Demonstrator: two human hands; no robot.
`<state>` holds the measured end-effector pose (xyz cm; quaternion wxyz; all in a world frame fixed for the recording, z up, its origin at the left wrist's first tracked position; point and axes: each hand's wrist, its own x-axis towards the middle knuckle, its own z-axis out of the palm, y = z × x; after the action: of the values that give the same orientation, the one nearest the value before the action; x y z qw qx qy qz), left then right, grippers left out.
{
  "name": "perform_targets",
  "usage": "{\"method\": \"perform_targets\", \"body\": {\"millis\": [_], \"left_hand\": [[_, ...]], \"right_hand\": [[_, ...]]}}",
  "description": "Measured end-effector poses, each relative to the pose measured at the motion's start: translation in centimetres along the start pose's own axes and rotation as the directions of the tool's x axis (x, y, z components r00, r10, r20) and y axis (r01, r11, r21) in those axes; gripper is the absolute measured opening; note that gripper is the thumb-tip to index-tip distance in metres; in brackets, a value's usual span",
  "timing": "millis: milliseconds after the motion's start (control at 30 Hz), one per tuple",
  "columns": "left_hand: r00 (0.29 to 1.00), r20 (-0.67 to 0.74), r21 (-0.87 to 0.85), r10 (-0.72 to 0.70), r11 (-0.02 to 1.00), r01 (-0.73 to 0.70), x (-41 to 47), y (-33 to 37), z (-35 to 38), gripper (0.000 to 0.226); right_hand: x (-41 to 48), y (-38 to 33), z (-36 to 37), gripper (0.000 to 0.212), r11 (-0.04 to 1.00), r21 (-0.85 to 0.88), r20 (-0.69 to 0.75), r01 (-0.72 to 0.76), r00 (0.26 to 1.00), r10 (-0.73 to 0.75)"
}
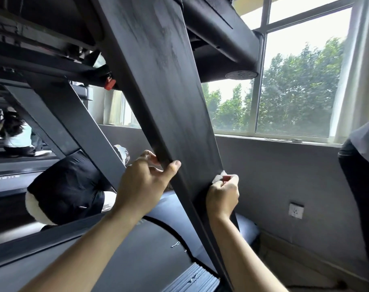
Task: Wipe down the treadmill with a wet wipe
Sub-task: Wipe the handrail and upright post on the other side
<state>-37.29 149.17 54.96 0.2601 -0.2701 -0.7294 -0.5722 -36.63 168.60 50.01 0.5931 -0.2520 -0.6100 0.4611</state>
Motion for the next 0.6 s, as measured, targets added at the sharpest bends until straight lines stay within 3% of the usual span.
{"method": "perform_targets", "body": {"millis": [67,167,267,367,500,600], "left_hand": [[1.0,-0.003,0.008,0.001,1.0,-0.001,-0.1,0.0,0.1,0.045],[1.0,0.003,0.02,0.008,1.0,-0.008,-0.2,0.1,0.1,0.043],[1.0,0.002,0.019,0.01,1.0,-0.01,0.1,-0.2,0.1,0.041],[1.0,-0.014,-0.014,0.026,1.0,-0.026,0.0,-0.4,0.3,0.039],[0.999,-0.018,-0.036,0.028,0.999,-0.029,-0.1,-0.3,0.4,0.04],[1.0,0.005,-0.068,0.012,0.998,-0.011,0.1,-0.5,0.2,0.047]], "right_hand": [[0.2,-5.5,0.5,0.02,0.981,0.093,0.0,0.168,0.986,-0.168],[0.0,-13.6,1.3,0.025,0.853,0.252,-0.012,0.457,0.883,-0.469],[0.4,-14.3,1.9,0.022,0.767,0.219,-0.081,0.603,0.795,-0.602],[1.7,-6.8,1.9,0.015,0.843,0.067,-0.131,0.533,0.843,-0.522],[2.1,3.7,0.5,0.01,0.989,-0.029,-0.095,0.146,0.984,-0.148],[2.4,2.3,0.3,0.013,0.995,-0.05,-0.046,0.091,0.995,-0.093]]}}
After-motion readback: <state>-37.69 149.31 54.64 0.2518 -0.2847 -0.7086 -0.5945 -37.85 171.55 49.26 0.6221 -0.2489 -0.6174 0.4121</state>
